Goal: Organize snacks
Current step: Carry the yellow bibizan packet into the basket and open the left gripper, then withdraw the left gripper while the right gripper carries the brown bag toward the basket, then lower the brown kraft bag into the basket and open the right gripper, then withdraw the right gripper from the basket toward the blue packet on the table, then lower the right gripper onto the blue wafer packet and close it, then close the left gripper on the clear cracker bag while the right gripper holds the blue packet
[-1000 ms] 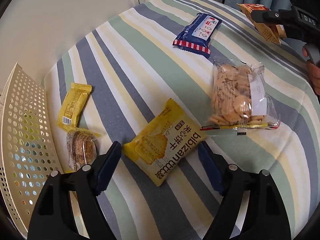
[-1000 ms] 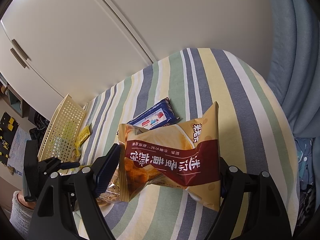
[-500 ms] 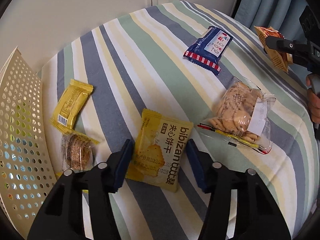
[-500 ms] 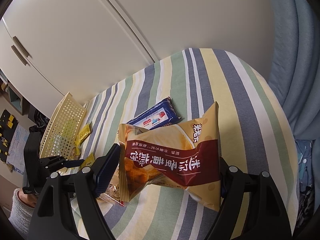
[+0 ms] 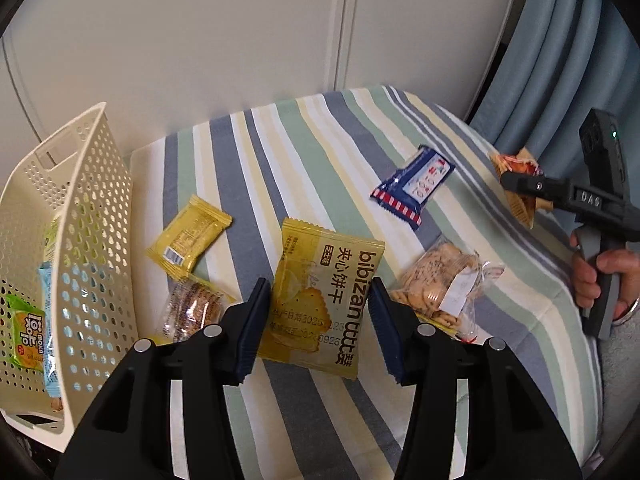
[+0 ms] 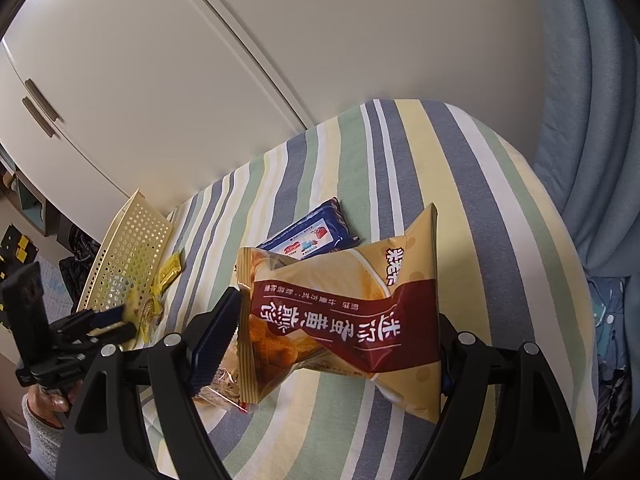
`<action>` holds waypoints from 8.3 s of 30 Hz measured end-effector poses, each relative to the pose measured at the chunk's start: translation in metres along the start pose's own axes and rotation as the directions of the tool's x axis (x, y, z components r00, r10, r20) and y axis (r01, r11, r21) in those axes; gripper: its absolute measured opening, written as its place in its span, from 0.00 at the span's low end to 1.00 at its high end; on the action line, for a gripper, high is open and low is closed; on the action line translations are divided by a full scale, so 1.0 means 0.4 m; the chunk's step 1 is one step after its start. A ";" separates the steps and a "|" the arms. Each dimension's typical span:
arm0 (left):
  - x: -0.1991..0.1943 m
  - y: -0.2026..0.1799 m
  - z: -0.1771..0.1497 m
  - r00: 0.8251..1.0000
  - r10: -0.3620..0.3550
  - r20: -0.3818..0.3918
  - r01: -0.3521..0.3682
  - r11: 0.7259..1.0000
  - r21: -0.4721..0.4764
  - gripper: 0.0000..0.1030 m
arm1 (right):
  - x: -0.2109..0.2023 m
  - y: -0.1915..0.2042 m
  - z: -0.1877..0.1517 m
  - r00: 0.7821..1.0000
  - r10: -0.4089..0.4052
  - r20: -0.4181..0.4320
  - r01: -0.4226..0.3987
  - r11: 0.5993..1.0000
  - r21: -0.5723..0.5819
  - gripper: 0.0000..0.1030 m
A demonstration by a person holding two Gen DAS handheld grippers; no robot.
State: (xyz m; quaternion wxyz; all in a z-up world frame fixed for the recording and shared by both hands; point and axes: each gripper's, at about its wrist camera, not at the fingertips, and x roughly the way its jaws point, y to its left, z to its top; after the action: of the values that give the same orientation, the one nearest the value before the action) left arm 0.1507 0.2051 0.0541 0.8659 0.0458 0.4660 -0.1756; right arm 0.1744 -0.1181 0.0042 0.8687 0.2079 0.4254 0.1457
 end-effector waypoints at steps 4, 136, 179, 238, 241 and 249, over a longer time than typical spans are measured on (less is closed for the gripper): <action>-0.069 0.044 0.012 0.998 0.011 0.067 -0.007 0.999 -0.053 0.50 | -0.001 0.000 -0.001 1.000 -0.003 0.002 0.003 1.000 0.003 0.77; -0.296 0.295 -0.077 0.794 0.467 0.389 -0.263 0.841 -0.472 0.97 | 0.175 0.473 -0.074 0.996 -0.076 -0.043 0.064 0.970 -0.236 0.83; -0.105 0.066 -0.026 0.927 0.215 0.308 -0.178 0.973 -0.145 0.97 | 0.427 0.331 0.087 0.892 -0.432 -0.134 0.399 0.891 -0.218 0.63; 0.219 -0.177 0.028 0.969 -0.215 -0.124 0.228 0.968 0.103 0.58 | 0.289 0.155 0.066 0.933 -0.329 -0.145 0.315 0.943 -0.109 0.59; 0.202 -0.165 0.020 0.975 -0.200 -0.100 0.209 0.973 0.094 0.57 | 0.296 0.161 0.065 0.922 -0.358 -0.150 0.340 0.931 -0.134 0.47; 0.115 -0.110 0.018 0.978 -0.207 -0.019 0.208 0.977 0.047 0.57 | 0.269 0.171 0.052 0.939 -0.320 -0.124 0.305 0.944 -0.130 0.42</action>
State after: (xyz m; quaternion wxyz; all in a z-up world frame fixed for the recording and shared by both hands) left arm 0.1644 0.1504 0.0239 0.8381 0.0191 0.4702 -0.2759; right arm 0.2498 -0.0170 -0.0242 0.8579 0.0791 0.5058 0.0433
